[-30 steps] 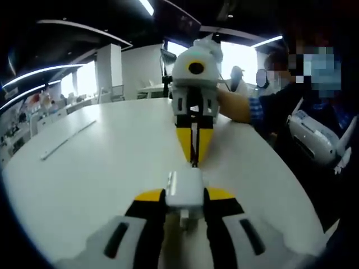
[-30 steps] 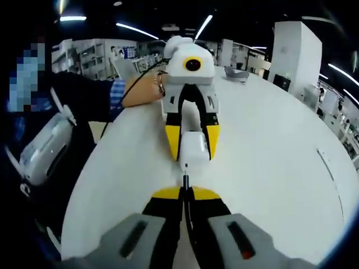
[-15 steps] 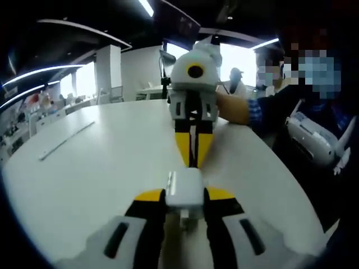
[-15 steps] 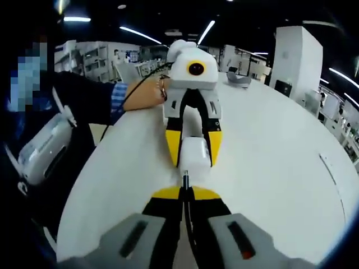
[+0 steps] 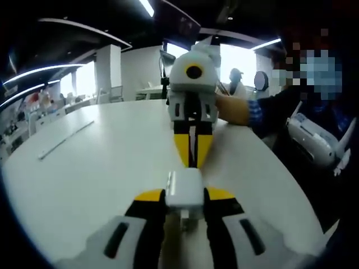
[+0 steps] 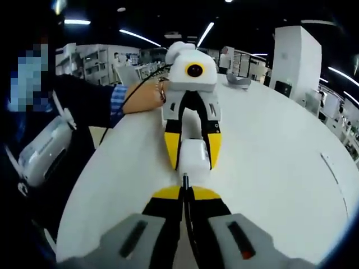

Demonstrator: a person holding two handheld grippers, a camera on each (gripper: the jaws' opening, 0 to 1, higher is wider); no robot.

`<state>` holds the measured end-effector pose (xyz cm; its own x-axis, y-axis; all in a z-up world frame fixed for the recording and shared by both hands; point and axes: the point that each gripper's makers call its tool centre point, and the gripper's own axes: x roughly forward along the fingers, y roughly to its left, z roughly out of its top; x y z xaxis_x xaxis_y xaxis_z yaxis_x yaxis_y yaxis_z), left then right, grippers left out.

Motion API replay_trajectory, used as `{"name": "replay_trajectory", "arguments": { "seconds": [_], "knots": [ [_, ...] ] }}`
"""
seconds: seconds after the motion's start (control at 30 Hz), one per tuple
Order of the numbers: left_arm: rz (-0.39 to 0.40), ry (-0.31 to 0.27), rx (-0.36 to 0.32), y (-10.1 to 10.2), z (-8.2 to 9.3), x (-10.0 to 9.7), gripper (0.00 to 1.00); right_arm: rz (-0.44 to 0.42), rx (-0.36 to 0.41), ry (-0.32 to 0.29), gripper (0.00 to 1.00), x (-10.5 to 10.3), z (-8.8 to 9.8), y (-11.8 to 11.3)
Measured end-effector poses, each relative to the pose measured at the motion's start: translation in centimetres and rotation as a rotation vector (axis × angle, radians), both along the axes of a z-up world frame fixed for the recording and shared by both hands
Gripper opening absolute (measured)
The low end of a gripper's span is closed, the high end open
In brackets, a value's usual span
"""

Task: Plug the desk Type‑C cable into the charger adapter.

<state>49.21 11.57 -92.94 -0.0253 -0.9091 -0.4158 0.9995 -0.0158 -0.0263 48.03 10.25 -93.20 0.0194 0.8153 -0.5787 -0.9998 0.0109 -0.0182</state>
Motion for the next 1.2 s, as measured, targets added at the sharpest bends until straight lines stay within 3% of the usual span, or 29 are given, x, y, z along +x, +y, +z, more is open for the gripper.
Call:
{"name": "replay_trajectory", "arguments": {
  "seconds": [0.47, 0.6, 0.67, 0.9, 1.2],
  "knots": [
    [-0.002, -0.005, 0.005, -0.3, -0.3, -0.2, 0.27, -0.005, 0.002, 0.003, 0.04, 0.0, 0.0, 0.1],
    [-0.021, -0.037, 0.026, -0.1, -1.0, -0.2, 0.28, 0.048, 0.031, -0.064, 0.05, 0.1, 0.0, 0.3],
    [-0.029, -0.028, 0.001, 0.1, -0.4, -0.5, 0.29, 0.049, 0.034, -0.077, 0.08, 0.1, -0.2, 0.4],
    [-0.022, -0.016, -0.031, 1.1, 0.6, -0.8, 0.29, 0.055, 0.023, -0.072, 0.10, 0.4, -0.2, -0.2],
    [-0.022, -0.005, -0.028, 1.6, 0.4, -0.6, 0.29, 0.058, 0.009, -0.054, 0.11, 0.6, -0.4, -1.2]
  ]
}}
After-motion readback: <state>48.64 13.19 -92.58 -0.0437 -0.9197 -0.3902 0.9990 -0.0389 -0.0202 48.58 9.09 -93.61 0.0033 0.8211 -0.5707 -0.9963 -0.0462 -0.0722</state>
